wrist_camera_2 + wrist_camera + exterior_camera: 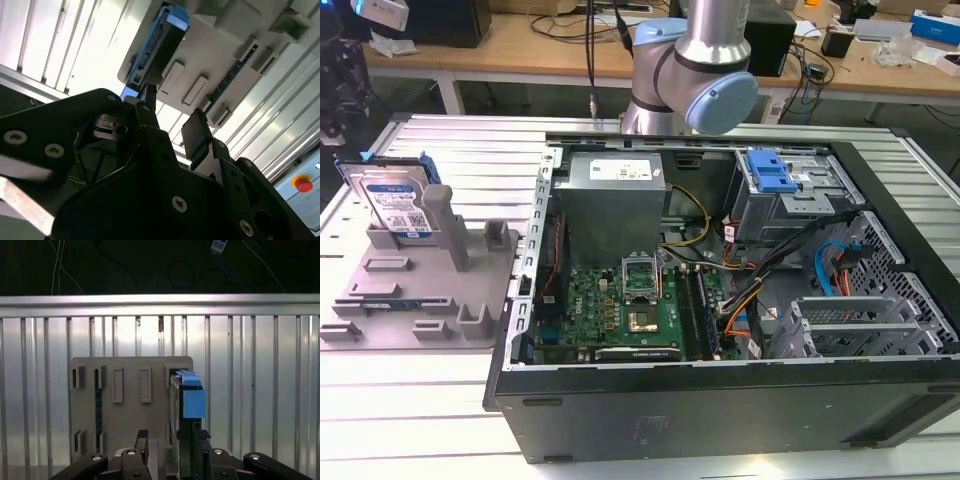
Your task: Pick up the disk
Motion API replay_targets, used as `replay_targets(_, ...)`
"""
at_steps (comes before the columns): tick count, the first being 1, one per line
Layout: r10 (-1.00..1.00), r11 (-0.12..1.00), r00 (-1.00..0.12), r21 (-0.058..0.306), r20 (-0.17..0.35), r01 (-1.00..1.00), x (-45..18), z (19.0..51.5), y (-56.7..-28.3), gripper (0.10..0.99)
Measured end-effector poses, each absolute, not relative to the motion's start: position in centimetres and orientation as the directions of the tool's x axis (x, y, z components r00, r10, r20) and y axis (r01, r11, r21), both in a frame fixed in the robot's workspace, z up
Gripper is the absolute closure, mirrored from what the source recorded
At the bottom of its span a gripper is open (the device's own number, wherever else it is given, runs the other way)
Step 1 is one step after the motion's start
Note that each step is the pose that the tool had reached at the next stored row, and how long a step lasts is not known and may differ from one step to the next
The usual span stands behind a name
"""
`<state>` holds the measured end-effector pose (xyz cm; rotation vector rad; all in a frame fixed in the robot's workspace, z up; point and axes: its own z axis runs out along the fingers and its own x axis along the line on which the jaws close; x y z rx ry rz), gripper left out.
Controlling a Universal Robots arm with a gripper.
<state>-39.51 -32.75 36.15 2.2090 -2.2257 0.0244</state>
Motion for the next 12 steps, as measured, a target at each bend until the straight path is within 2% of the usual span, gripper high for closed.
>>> replay_targets(6,-1.0,0.006,-0.006,-0.007,0.02,-1.0,-41.1,35.7,-31.0,0.604)
replay_targets(12,-1.0,-0.009,0.009,-0.007,0.023,-1.0,-41.7,35.5,-31.0,0.604)
